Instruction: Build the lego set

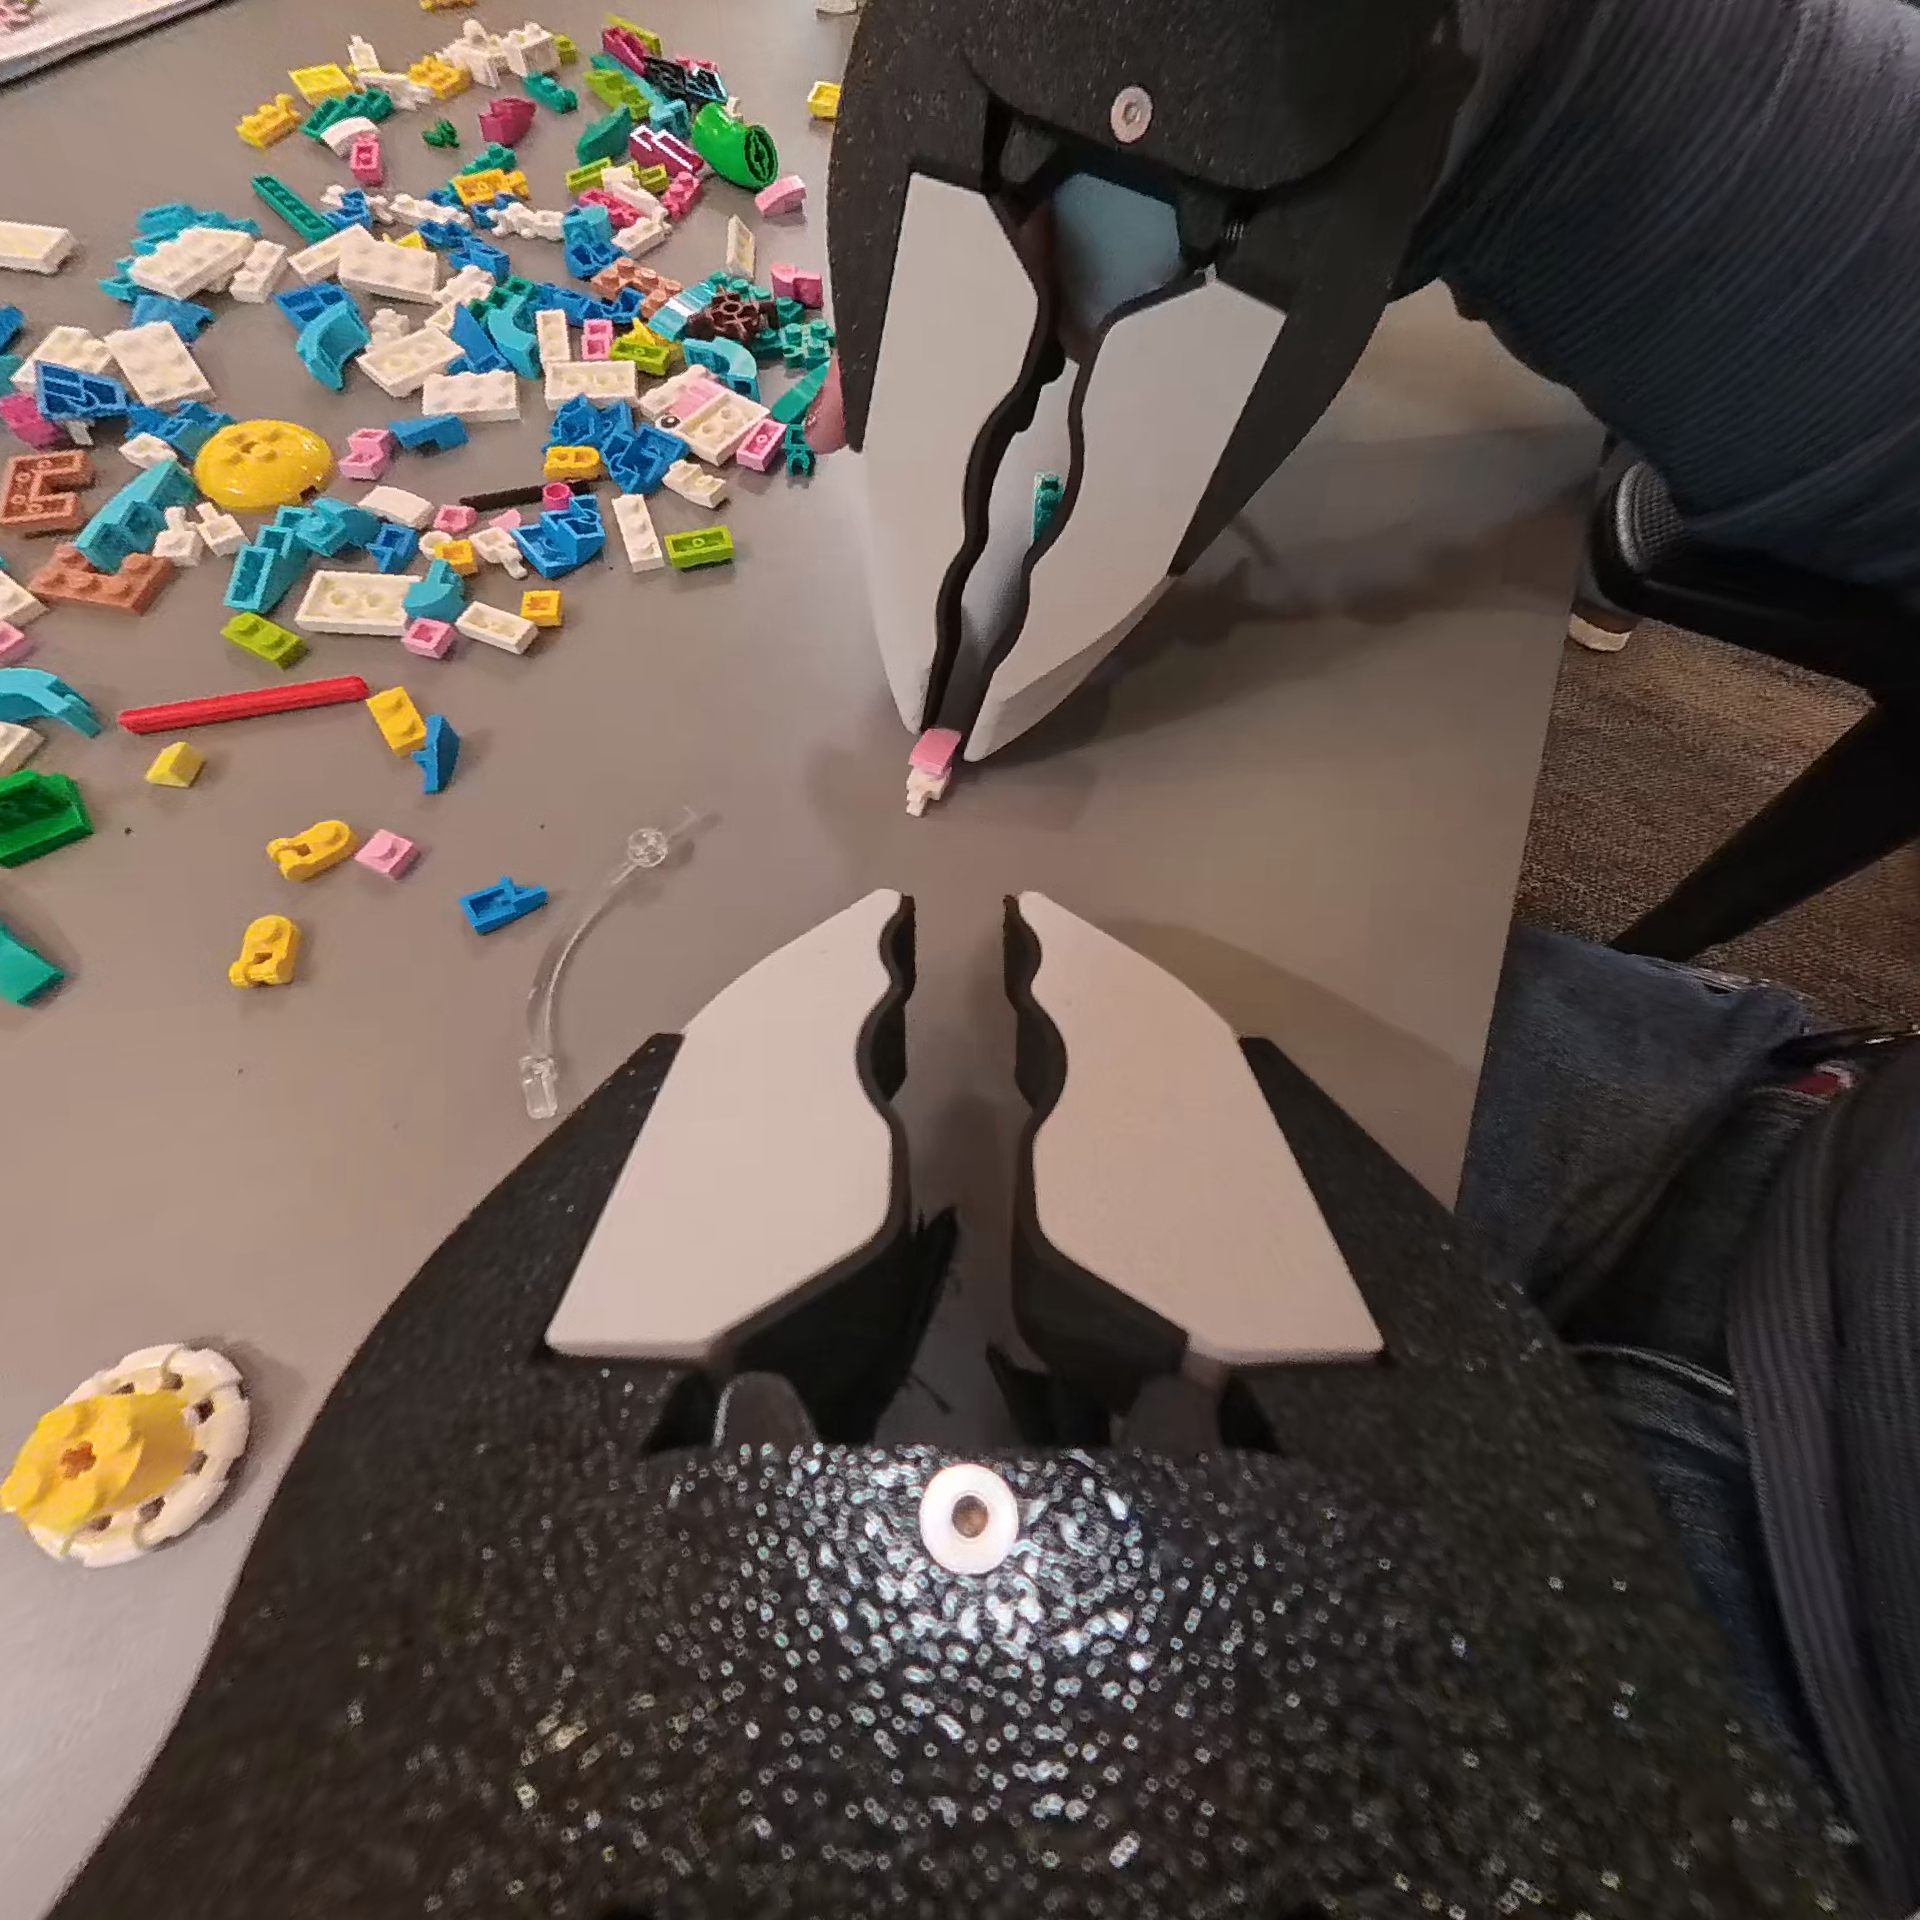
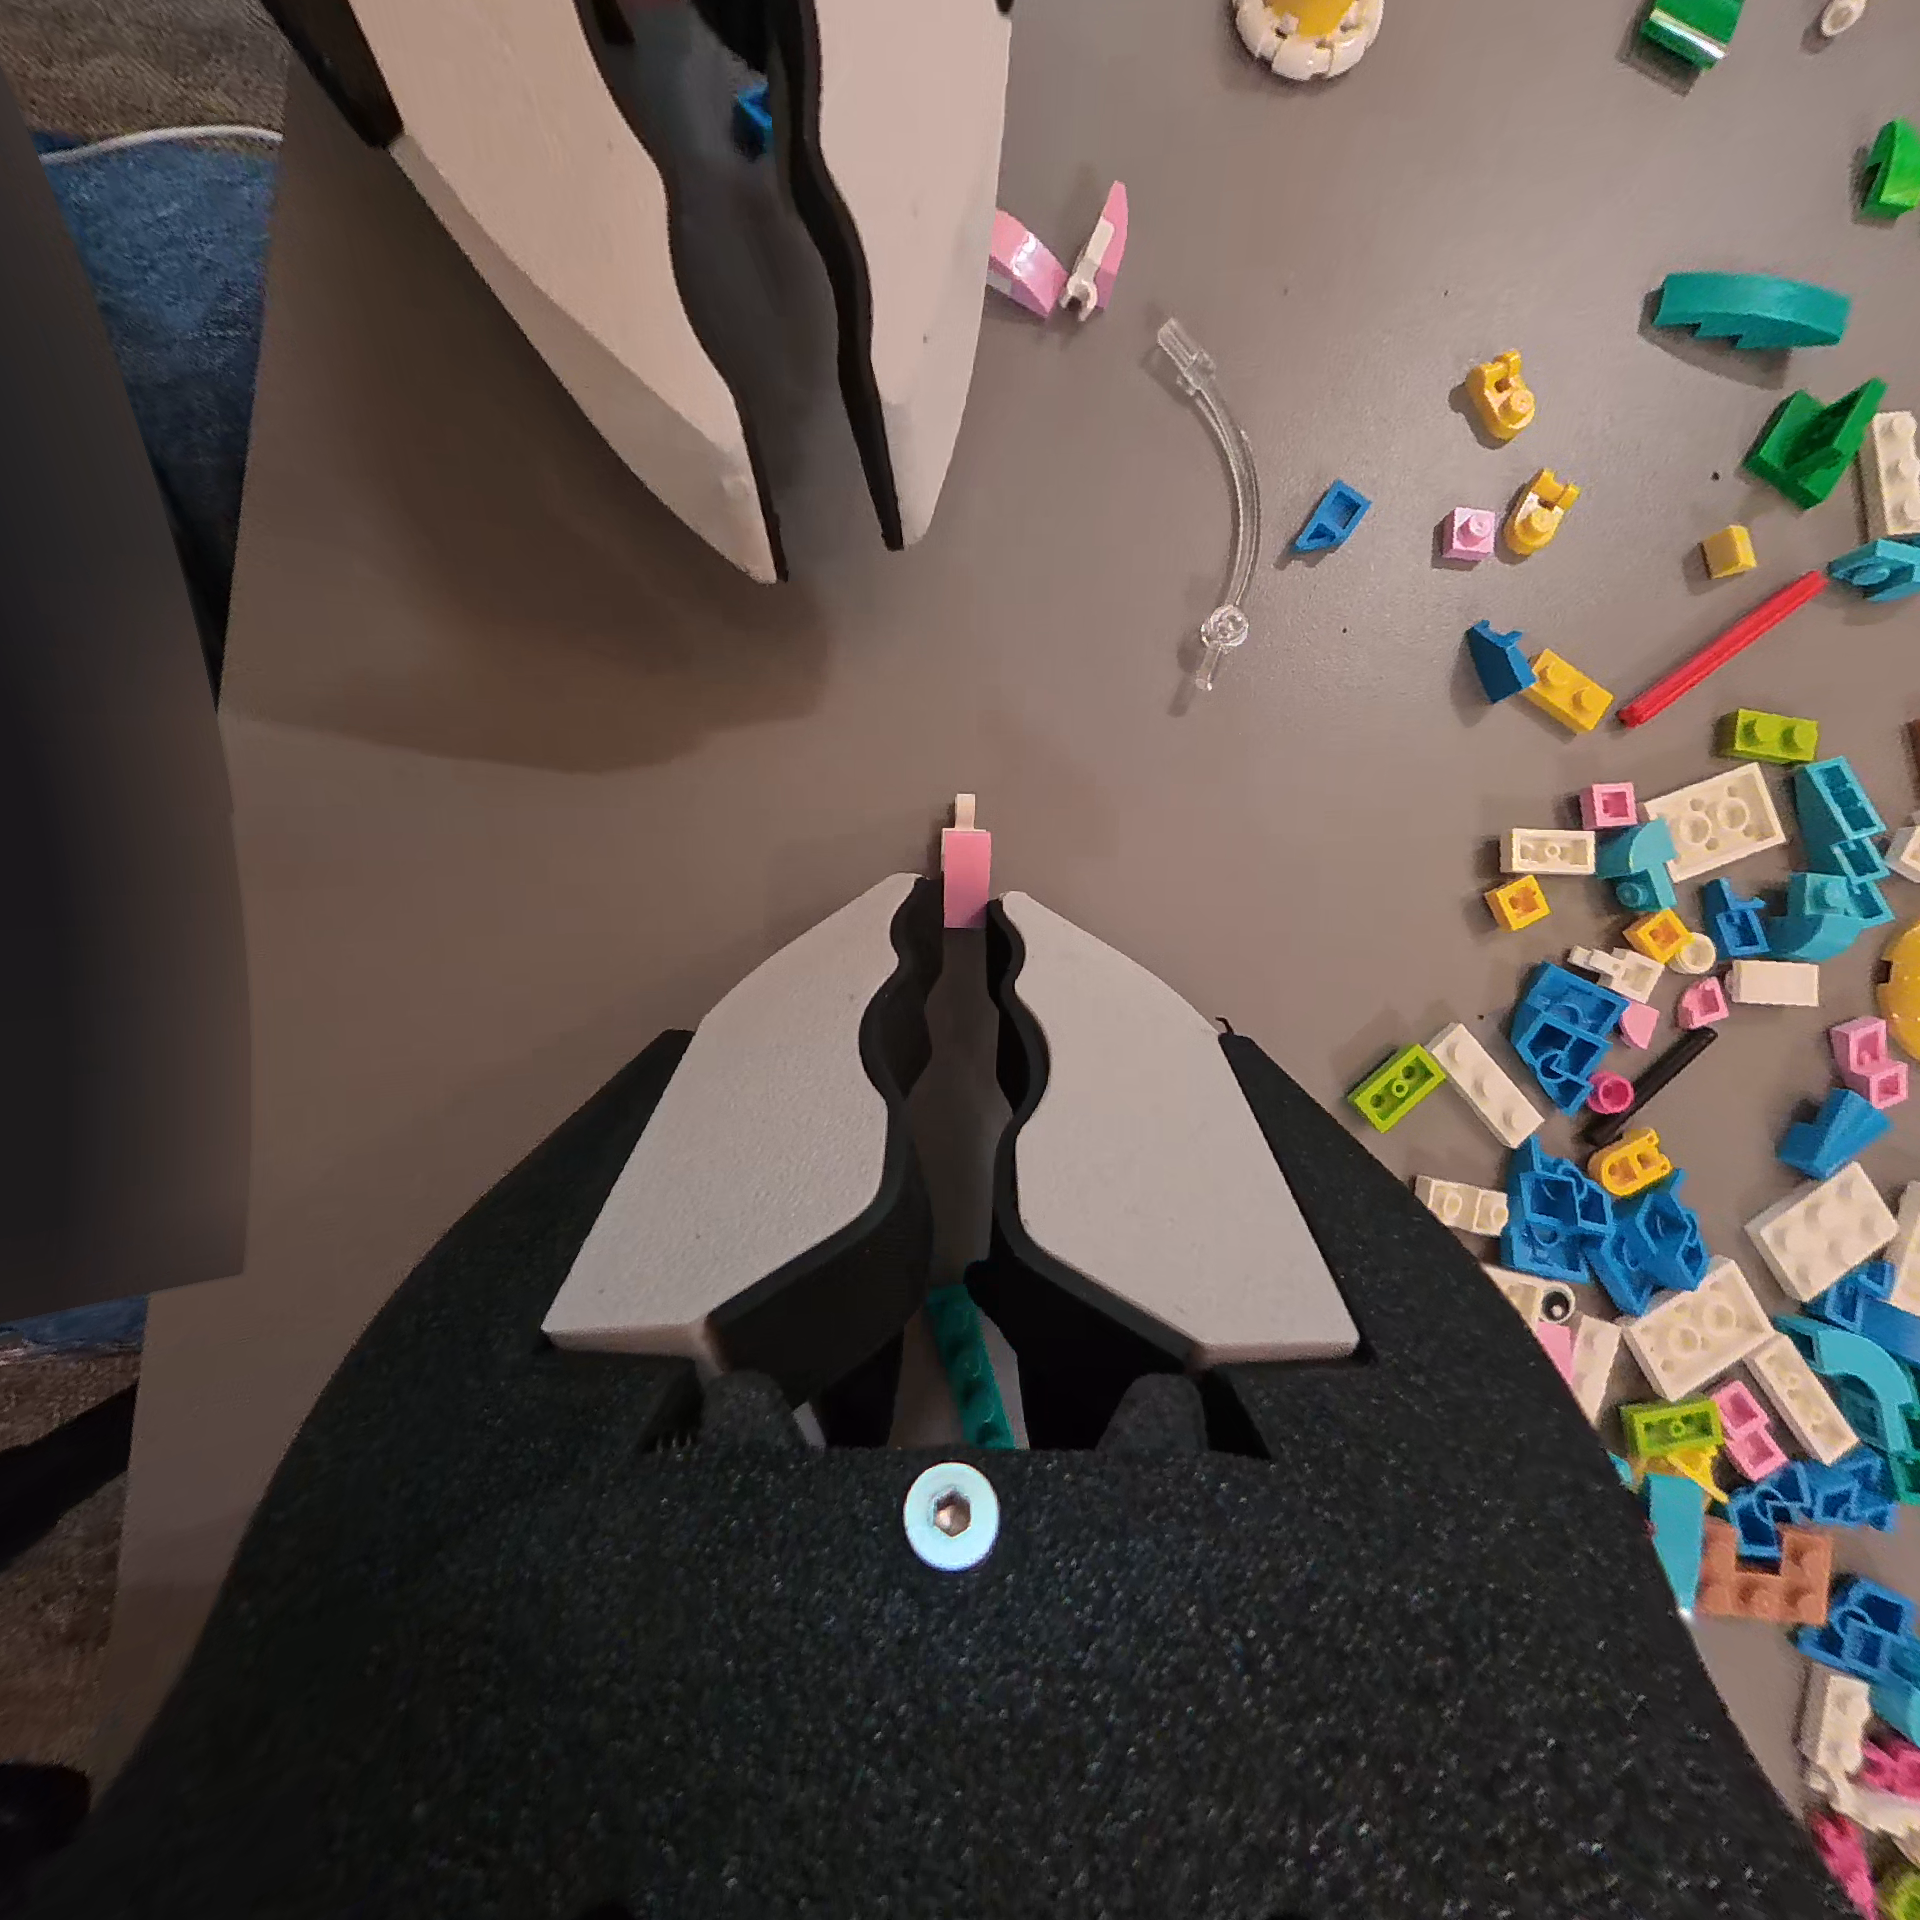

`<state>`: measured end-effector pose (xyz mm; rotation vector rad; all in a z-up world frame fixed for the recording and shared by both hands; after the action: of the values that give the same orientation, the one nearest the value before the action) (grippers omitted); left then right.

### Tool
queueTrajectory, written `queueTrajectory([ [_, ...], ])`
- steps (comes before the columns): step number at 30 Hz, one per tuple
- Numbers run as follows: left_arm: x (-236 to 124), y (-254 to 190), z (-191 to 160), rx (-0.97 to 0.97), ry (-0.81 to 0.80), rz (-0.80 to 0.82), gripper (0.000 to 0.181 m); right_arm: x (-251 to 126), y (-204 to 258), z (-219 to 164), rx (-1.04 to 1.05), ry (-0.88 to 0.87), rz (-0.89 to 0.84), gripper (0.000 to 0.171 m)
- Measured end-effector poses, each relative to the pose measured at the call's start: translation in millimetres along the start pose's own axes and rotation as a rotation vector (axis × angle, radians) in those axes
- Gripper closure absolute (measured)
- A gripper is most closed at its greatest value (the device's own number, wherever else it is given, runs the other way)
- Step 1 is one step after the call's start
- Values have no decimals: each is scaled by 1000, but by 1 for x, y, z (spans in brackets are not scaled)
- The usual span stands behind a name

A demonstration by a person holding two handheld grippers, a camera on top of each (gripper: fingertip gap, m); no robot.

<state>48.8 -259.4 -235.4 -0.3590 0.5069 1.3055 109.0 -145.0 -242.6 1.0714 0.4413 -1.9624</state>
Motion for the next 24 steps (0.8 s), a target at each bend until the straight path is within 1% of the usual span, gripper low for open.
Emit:
queueTrajectory([
  [1, 0, 0, 0, -1, 2, -3, 166, 0, 0, 0, -1, 7, -3, 163],
  [6, 1, 0, -2, -6, 10, -10, 165, 1, 0, 2, -9, 25, -20, 162],
  [12, 1, -2, -2, -1, 15, -20, 163, -2, 0, -1, -9, 34, -16, 152],
  [19, -7, 5, 2, -9, -9, -6, 163, -17, 1, -3, 8, -40, -13, 149],
  [24, -13, 12, 4, -20, -24, 3, 163, -7, 0, 1, -3, -54, -8, 147],
])
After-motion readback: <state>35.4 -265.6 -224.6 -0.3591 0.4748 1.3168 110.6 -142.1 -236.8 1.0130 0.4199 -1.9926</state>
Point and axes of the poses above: each gripper's, where its closed fingertips meet, x out along the fingers, z out of its top, y = z × x across the jaws, the point moved 6 cm from there along -x, back along the fingers, and after that the axes turned 10 degrees about z, right-handed, at the moved point
